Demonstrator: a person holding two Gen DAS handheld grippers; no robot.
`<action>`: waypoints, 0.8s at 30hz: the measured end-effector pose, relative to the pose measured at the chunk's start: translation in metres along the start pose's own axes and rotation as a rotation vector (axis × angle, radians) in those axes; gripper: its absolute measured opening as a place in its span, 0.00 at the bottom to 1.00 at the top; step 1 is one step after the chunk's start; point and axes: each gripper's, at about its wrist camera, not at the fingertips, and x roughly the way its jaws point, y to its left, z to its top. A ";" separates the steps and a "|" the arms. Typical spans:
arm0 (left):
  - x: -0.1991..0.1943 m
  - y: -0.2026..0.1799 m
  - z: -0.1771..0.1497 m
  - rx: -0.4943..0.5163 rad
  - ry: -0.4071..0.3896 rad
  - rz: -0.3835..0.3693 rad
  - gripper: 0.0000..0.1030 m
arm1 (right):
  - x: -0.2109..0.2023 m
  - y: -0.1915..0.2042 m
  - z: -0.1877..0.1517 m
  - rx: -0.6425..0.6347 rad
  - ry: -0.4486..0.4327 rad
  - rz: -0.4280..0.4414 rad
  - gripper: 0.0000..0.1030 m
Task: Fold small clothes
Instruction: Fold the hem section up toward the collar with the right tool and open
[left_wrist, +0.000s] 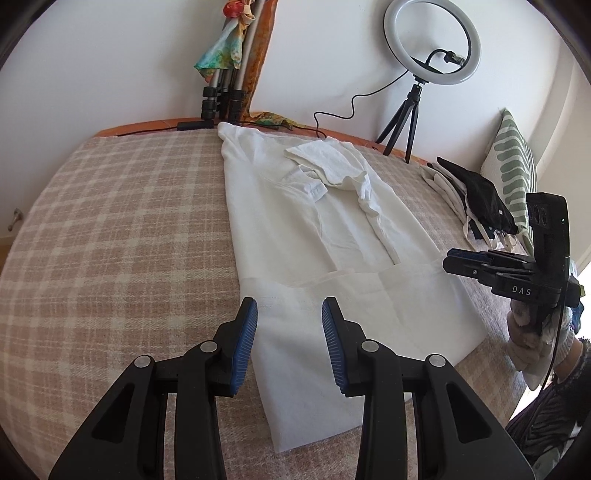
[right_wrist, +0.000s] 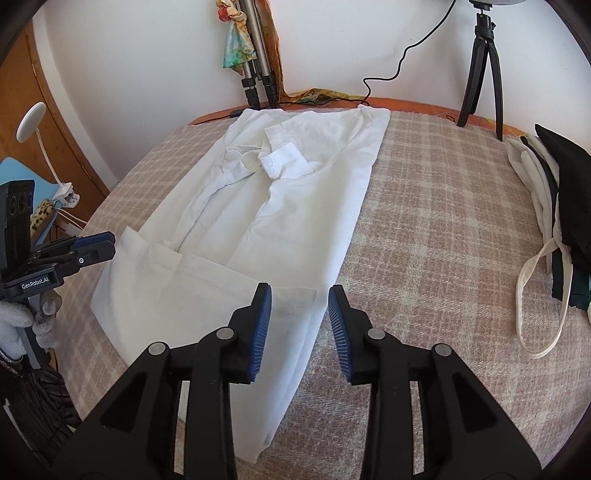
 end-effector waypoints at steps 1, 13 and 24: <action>0.000 0.000 0.000 -0.003 0.002 0.001 0.32 | 0.003 0.001 0.000 -0.003 0.008 -0.006 0.38; -0.002 -0.004 -0.002 -0.004 -0.001 -0.014 0.32 | 0.001 0.021 -0.003 -0.117 -0.027 -0.114 0.32; -0.005 -0.025 -0.006 0.066 -0.016 -0.079 0.32 | -0.006 0.022 0.001 -0.123 -0.050 -0.181 0.03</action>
